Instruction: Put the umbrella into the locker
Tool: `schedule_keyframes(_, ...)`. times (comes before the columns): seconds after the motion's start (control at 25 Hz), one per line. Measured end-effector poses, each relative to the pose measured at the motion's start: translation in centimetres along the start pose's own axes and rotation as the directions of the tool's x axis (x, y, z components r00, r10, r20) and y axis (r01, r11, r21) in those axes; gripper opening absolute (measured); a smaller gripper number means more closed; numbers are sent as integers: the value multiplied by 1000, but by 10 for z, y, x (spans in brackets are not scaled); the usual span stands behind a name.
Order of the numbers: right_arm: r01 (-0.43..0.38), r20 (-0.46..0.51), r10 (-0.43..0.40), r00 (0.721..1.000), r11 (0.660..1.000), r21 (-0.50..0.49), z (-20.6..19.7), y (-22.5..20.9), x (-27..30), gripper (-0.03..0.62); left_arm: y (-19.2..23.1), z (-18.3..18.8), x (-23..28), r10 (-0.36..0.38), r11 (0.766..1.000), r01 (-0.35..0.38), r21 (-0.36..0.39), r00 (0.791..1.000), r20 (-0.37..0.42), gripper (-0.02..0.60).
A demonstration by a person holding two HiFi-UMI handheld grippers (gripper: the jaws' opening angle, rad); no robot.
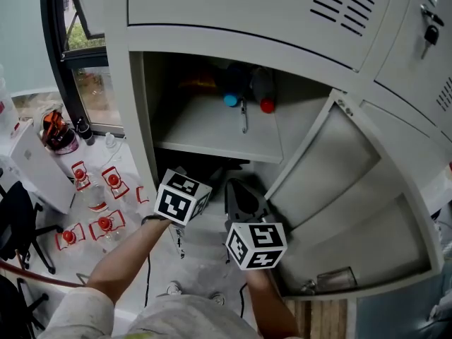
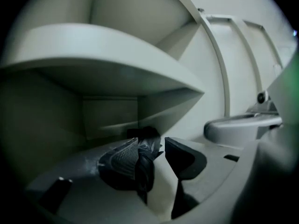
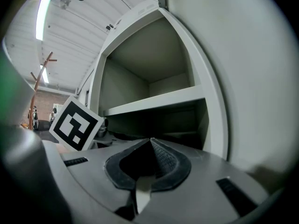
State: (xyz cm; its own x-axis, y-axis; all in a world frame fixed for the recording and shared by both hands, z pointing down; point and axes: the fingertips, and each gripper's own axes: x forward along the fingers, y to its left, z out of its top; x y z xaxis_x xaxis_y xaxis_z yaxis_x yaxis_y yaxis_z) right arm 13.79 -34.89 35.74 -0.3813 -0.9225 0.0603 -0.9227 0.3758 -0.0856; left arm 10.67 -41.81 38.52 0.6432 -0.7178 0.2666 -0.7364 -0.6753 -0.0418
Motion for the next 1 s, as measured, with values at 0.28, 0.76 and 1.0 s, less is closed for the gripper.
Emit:
schedule_keyframes(0.28, -20, 2, 20, 1000, 1000, -20, 2, 4, 0, 3, -13, -3, -23, -14, 999, 16, -49, 999, 42, 175)
schedule_keyframes(0.76, -49, 3, 49, 999, 997, -62, 2, 11, -4, 3, -4, -6, -58, 93, 982, -71, -177, 989, 117, 41)
schedule_keyframes(1.0, -53, -10, 53, 999, 994, -94, 1, 12, -6, 3, 2, -2, -69, 123, 980, -95, -174, 979, 164, 8)
